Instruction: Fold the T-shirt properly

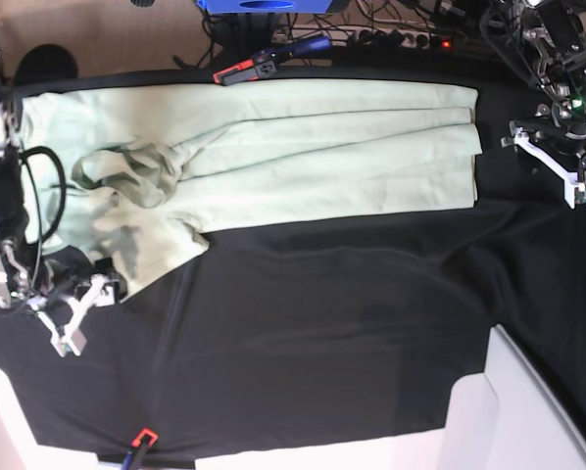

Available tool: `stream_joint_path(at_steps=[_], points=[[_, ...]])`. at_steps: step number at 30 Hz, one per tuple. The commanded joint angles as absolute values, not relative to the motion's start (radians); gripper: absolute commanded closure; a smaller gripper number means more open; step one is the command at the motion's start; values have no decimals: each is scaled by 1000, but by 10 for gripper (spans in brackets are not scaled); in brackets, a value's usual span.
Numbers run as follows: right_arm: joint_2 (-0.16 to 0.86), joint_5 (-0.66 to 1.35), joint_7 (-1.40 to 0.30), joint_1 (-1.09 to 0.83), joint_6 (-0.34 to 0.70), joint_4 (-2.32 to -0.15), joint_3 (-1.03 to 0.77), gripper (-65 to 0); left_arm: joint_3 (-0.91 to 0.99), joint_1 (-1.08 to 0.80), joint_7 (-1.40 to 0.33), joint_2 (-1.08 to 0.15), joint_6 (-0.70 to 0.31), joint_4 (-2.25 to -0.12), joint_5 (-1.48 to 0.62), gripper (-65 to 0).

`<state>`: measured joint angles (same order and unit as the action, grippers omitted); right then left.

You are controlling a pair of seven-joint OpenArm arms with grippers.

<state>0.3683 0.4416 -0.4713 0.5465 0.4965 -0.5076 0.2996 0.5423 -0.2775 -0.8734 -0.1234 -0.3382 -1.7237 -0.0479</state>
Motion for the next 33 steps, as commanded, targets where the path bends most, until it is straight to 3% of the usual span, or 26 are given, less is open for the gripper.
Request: stream_joint_path(at_steps=[1, 4, 13, 15, 19, 20, 27, 30, 33], points=[[381, 452, -427, 593, 504, -484, 317, -492, 545, -275, -858, -136, -331, -1744, -48, -465], [363, 452, -375, 615, 504, -389, 358, -492, 545, -275, -858, -134, -331, -1744, -48, -465], [312, 453, -371, 610, 578, -380, 406, -470, 545, -274, -858, -133, -331, -1739, -48, -465], [311, 453, -371, 610, 578, -380, 406, -386, 545, -274, -858, -133, -331, -1738, -48, -465], [311, 456, -371, 610, 578, -380, 401, -20, 545, -274, -858, -133, -331, -1736, -48, -465], [311, 456, -371, 610, 578, -380, 401, 0, 545, -274, -858, -133, -331, -1736, -48, -465], [318, 460, -389, 585, 578, -418, 400, 0, 544, -274, -858, -133, -331, -1736, -48, -465], [346, 461, -469, 507, 576, -556, 392, 0, 545, -271, -858, -134, -331, -1736, -48, -465], [354, 455, -541, 398, 575, -733, 272, 0, 545, -265, -858, -134, -331, -1736, -48, -465]])
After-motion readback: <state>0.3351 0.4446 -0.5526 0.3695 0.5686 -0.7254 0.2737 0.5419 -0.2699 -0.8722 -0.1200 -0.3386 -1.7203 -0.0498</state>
